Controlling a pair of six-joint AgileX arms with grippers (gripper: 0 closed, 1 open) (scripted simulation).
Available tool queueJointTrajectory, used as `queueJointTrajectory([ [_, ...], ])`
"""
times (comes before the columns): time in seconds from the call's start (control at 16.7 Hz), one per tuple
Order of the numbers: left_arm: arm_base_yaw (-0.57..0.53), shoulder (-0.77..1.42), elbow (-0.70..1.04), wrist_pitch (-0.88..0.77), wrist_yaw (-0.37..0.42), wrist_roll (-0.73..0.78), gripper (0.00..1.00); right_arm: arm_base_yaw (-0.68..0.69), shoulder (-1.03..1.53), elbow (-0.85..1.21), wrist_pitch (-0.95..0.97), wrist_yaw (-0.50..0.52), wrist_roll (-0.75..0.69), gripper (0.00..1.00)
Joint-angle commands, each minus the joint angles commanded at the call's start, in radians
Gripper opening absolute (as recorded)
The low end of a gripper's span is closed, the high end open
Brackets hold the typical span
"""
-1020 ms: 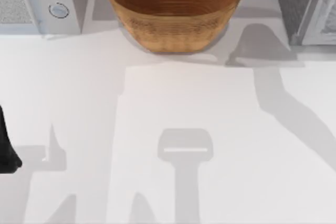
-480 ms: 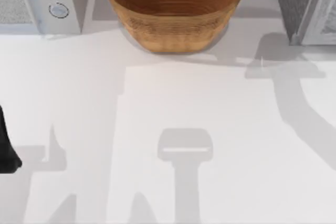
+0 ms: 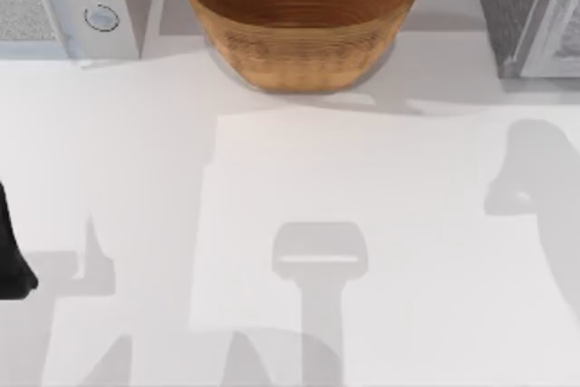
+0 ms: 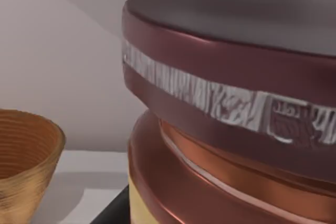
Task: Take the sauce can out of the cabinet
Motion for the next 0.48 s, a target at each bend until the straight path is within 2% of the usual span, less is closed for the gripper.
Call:
queueJointTrajectory([
  [0.24, 0.000, 0.000, 0.000, 0.000, 0.000, 0.000, 1.00, -0.160, -0.271, -0.421, 0.152, -0.162, -0.002, 0.00],
  [0.48, 0.000, 0.000, 0.000, 0.000, 0.000, 0.000, 1.00, -0.282, -0.479, -0.679, 0.269, -0.288, -0.003, 0.00],
])
